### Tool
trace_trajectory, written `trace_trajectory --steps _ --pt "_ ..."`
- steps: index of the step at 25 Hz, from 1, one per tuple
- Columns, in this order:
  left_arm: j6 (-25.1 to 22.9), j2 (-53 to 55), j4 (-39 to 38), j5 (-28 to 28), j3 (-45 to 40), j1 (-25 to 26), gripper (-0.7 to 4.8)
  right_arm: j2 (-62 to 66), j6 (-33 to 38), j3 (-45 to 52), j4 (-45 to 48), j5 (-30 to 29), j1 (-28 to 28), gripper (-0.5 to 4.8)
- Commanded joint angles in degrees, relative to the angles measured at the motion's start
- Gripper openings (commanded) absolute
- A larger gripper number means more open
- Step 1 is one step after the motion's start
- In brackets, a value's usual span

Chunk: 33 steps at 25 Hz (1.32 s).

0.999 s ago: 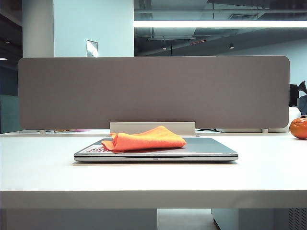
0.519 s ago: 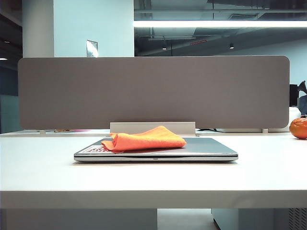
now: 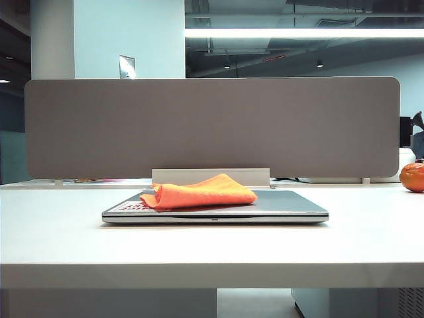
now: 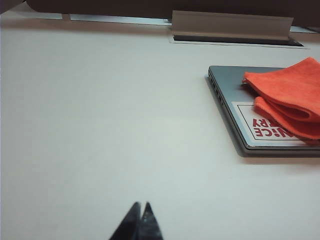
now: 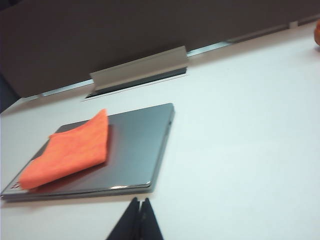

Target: Pick up the orange rag and put it over the laptop.

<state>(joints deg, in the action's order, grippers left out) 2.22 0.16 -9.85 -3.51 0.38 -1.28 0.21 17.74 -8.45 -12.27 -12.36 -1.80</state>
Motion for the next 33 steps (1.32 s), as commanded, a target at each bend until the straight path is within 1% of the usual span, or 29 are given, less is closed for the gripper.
trace_trajectory --steps 1,3,6,8,16,18,33 --pt "0.1 0.1 -0.5 -0.4 0.1 0.1 -0.06 -0.1 -3.9 3.8 5.5 3.4 0.0 -0.05" --pt "0.1 0.1 -0.5 -0.4 0.1 0.1 -0.06 -0.1 -6.3 5.9 6.9 5.9 0.0 -0.05" --pt "0.1 0.1 -0.5 -0.4 0.1 0.1 -0.06 -0.1 -6.9 7.9 7.2 10.3 0.0 -0.05" --pt "0.1 0.1 -0.5 -0.4 0.1 0.1 -0.06 -0.1 -7.0 8.4 6.4 11.3 0.0 -0.05" --pt "0.1 0.1 -0.5 -0.4 0.1 0.1 -0.06 -0.2 -10.8 8.4 1.6 11.3 0.0 -0.05" --pt "0.1 0.1 -0.5 -0.4 0.1 0.1 -0.06 -0.2 -11.8 8.4 1.7 11.3 0.1 -0.05" --pt "0.1 0.1 -0.5 -0.4 0.1 0.1 -0.06 -0.2 -11.8 8.4 1.9 11.2 0.0 -0.05"
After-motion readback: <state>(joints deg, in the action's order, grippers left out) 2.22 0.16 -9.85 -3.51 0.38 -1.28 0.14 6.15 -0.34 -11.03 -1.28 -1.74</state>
